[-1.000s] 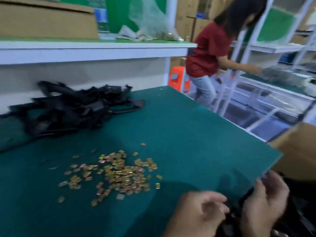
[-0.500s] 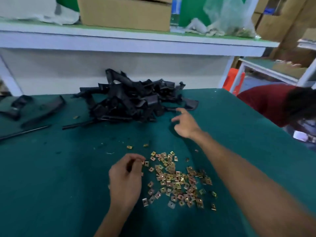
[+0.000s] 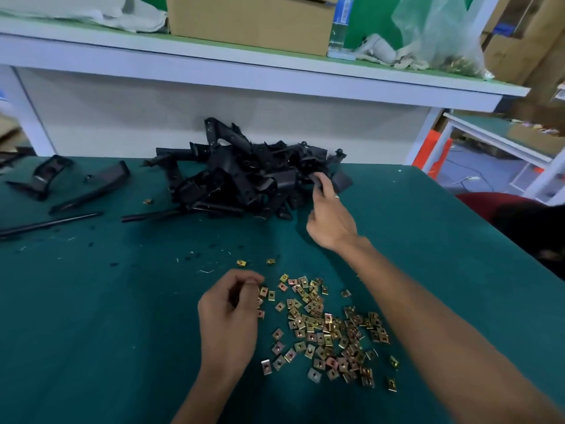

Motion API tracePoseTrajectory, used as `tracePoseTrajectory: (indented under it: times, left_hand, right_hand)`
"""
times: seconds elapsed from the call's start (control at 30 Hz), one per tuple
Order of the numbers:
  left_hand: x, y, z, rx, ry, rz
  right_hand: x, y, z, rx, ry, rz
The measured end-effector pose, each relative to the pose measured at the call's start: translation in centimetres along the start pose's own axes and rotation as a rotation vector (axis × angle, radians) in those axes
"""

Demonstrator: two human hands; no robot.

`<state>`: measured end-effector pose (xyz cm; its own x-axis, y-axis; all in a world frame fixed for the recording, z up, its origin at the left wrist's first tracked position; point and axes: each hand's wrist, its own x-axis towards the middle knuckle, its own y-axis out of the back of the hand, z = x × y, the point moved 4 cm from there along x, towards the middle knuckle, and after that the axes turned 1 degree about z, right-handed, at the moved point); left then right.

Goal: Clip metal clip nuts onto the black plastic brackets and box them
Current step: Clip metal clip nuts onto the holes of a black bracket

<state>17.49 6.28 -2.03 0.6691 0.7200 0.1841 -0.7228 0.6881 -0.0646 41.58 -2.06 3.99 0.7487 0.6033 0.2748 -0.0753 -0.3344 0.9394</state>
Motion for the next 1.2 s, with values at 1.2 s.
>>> tracePoseTrajectory:
  times: [1.2]
  left_hand:
    - [-0.8,0.8,3.2,1.097,-0.368,-0.064]
  right_hand:
    - [-12.7,1.7,1.5,0.396,-0.127,-0.091]
